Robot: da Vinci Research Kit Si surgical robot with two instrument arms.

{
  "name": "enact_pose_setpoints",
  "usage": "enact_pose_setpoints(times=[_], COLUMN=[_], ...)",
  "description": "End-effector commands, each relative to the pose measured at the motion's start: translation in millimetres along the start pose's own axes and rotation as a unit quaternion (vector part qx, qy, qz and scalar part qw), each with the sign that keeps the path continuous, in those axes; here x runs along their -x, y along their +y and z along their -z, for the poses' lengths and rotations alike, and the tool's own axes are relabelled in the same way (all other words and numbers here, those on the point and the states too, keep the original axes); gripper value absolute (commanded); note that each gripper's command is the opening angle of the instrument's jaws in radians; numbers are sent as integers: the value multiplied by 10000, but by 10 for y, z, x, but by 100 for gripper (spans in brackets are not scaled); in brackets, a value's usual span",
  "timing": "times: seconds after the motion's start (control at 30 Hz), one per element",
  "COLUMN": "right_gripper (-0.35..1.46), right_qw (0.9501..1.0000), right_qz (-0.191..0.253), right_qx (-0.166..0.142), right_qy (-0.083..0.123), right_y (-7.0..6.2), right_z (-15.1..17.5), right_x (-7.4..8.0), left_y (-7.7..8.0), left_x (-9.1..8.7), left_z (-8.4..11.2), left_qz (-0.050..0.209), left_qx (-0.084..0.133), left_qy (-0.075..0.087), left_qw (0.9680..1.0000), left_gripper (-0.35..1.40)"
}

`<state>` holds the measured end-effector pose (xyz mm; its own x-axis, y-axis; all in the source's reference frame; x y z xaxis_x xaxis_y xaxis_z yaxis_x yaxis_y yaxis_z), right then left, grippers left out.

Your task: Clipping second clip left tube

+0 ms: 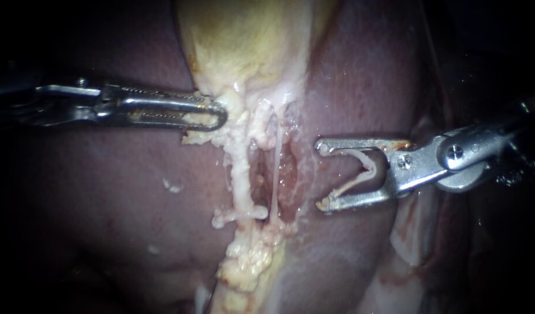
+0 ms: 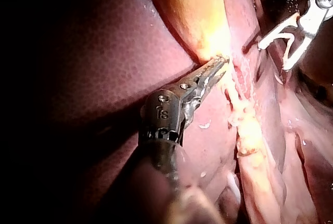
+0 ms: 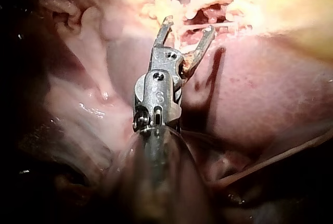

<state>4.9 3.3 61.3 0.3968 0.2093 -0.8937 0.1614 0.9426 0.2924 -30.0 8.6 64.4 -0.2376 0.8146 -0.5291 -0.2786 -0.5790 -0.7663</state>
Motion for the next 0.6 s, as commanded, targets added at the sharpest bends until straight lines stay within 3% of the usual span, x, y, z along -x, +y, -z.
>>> enact_pose_setpoints(times=[0.03,0.17,0.4,0.6], right_gripper=[50,50,50,50], right_qw=[10000,10000,10000,10000], right_qz=[-1,0,-1,-2], right_qx=[0,0,-12,-23], right_qy=[0,0,4,8], right_y=[0,0,0,0], right_z=[0,0,-1,-2], right_x=[0,0,0,-1], left_y=[1,5,15,17], left_x=[-1,-9,-26,-29], left_z=[2,14,44,51], left_qz=[-2,52,164,176], left_qx=[8,59,100,87], left_qy=[-3,-35,156,191], left_qw=[10000,10000,9997,9996], left_gripper=[-35,-35,-35,-35])
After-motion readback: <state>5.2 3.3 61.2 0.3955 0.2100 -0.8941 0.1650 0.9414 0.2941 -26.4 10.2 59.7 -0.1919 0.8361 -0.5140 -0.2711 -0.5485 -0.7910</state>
